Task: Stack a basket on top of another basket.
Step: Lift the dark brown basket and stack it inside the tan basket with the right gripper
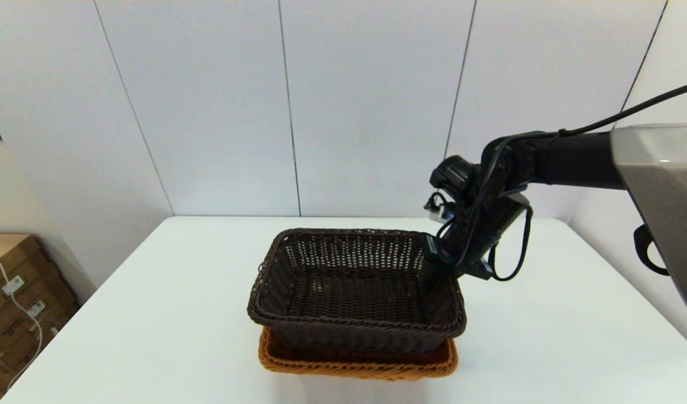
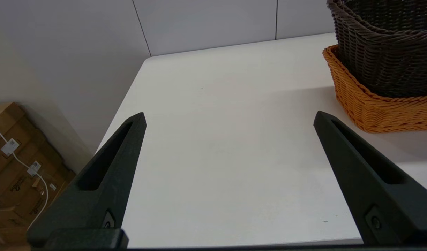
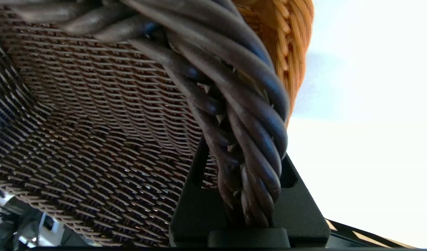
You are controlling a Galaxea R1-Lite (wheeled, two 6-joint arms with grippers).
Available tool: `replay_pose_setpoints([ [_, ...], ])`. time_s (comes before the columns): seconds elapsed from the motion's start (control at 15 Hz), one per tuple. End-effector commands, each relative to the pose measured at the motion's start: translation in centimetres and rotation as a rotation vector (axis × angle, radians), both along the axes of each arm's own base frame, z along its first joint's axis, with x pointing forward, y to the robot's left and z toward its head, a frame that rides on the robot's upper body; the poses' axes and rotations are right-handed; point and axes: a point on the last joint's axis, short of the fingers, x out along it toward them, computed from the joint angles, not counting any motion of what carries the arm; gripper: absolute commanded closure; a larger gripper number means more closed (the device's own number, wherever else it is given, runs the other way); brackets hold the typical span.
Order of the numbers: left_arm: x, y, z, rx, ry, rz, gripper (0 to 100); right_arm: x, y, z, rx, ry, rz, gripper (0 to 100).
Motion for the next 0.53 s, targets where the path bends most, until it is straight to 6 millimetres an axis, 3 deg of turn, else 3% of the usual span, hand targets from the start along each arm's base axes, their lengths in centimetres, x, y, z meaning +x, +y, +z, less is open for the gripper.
replay_pose_setpoints([
  [0.07,0.0,0.0,-0.1,-0.001,0.006,0.000,0,0.1,0.1,-0.7,-0.008,0.024,0.002,100],
  [0.53,0.0,0.0,-0.1,0.001,0.005,0.000,0,0.2,0.3,-2.2,-0.024,0.063,0.012,100],
])
